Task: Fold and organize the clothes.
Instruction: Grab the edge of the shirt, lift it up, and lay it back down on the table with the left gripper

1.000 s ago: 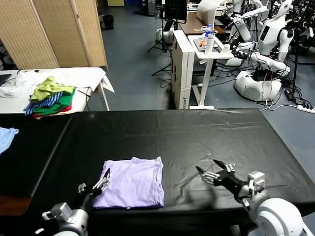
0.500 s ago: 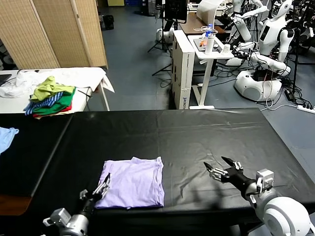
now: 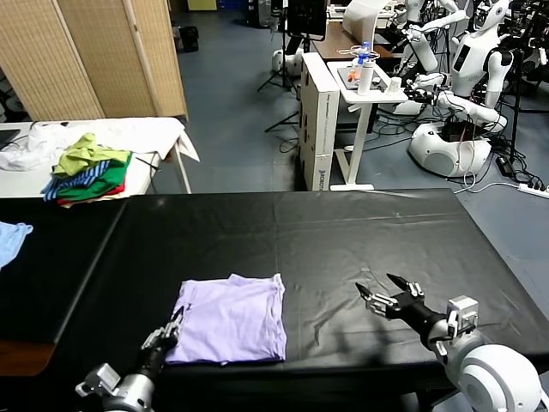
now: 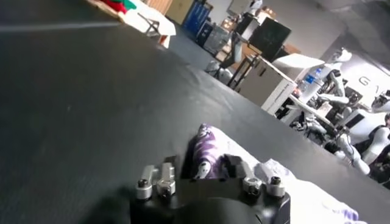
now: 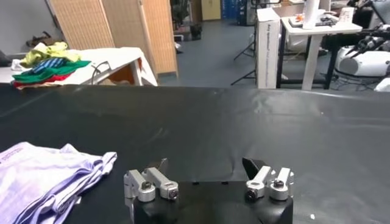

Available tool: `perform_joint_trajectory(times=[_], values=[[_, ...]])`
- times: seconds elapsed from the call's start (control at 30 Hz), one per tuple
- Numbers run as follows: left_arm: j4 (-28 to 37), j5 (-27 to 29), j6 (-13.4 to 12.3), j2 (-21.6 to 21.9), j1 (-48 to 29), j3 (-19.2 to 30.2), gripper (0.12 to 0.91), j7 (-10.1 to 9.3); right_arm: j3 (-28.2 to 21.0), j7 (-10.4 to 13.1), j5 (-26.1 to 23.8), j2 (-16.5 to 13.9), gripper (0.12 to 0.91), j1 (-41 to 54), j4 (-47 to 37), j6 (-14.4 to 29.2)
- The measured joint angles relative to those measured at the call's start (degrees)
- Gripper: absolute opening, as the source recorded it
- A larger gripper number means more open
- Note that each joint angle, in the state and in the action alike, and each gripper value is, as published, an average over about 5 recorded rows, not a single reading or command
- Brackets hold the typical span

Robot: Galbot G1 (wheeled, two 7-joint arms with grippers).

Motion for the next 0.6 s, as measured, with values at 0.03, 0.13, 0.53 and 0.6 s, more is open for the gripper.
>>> perform_joint_trajectory(times=[0.03, 0.13, 0.53, 0.6], values=[[-0.03, -0.17, 0.06, -0.01, -0.07, -0.01, 0.231, -0.06, -0.01, -0.01, -0.04, 0.03, 0.907, 0.0, -0.04, 0.0], [-0.39, -0.11, 0.22, 0.08, -0.26, -0.05, 0.169, -0.21, -0.03, -0.04, -0.16, 0.15, 0.907, -0.03, -0.26, 0.02], [-3.61, 16.85, -0.05, 3.4, -0.2, -2.43, 0.165, -0.36, -0.77, 0.23, -0.93, 1.01, 0.907, 0.71, -1.84, 0.19], [-4.08, 17.97, 0.13, 5.06, 0.05, -3.58, 0.165, -0.29, -1.09, 0.33, -1.01, 1.25, 0.907, 1.02, -2.09, 0.19]])
